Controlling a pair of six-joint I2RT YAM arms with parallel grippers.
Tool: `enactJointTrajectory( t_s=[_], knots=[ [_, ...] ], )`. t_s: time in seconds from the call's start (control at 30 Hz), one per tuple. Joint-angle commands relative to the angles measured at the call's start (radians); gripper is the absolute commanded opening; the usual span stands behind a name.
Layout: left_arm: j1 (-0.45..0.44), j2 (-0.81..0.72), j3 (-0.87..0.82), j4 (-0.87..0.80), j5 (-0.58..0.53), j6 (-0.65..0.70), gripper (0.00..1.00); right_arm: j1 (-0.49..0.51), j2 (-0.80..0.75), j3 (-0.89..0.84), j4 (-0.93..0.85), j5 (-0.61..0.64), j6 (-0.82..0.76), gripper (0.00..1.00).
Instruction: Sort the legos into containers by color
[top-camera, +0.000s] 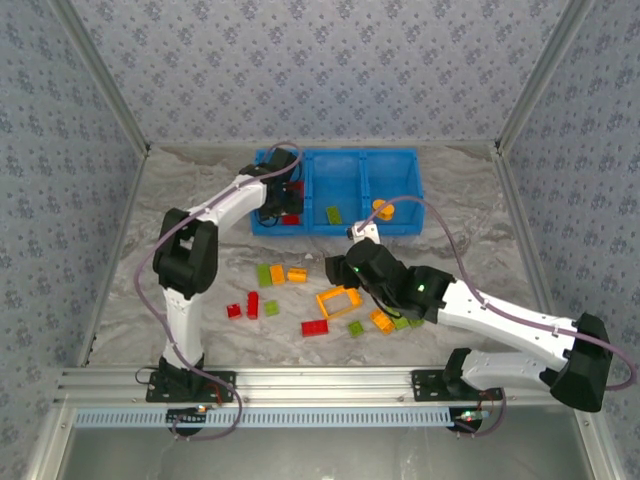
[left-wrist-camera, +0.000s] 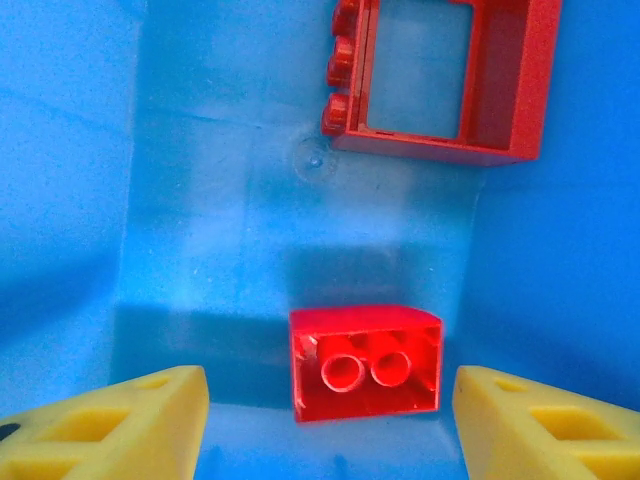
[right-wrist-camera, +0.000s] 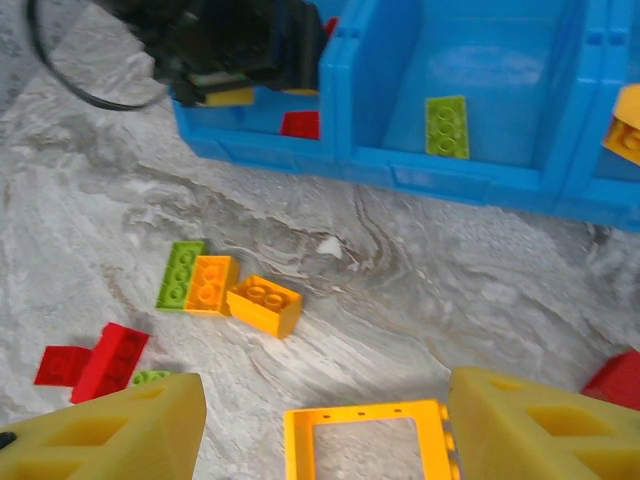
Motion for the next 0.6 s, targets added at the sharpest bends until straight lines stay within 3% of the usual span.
enactJointTrajectory(
  t_s=[0.0,0.27,0.4,0.57],
  knots=[
    [-0.009,-0.125,-0.025,-0.010,-0.017,-0.003,0.66,-0.006,-0.015,-0.016,-0.108,0.026,0.065,0.68],
    [-0.125,-0.426,-0.236,0.020,-0.060,0.001,0.65,-0.045,0.064,-0.068,-0.186,-0.121,0.072,0.58],
    [-0.257,-0.597,-0.383,0.062,-0.064,0.009,0.66,-0.096,0.160,-0.069,-0.193,-0.221,0.029,0.49],
    [-0.436,-0.766,-0.556,0.093,-0.081,-0.035,0.66,-0.157,0.259,-0.074,-0.146,-0.279,-0.011,0.46]
  ],
)
